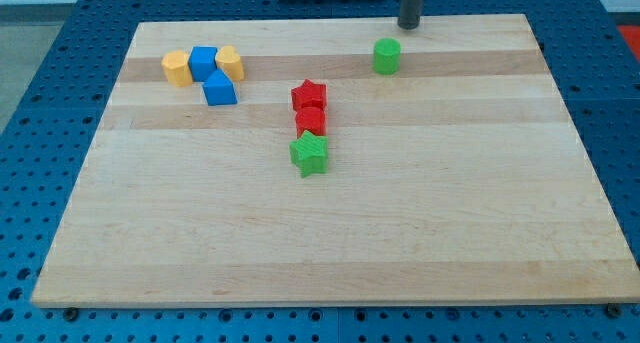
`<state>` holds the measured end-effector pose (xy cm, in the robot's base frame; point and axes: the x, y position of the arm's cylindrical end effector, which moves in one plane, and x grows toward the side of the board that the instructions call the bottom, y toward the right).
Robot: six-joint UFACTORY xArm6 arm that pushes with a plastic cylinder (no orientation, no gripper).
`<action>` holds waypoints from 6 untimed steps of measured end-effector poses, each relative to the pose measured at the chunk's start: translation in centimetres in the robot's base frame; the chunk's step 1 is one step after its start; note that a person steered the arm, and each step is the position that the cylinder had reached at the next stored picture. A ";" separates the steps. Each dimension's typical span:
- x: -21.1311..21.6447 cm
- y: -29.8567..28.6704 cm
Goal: Place the green circle at the top of the red star
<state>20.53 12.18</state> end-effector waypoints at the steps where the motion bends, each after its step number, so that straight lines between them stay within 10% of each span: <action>1: 4.2 3.2; 6: 9.7 -0.8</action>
<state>30.27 11.41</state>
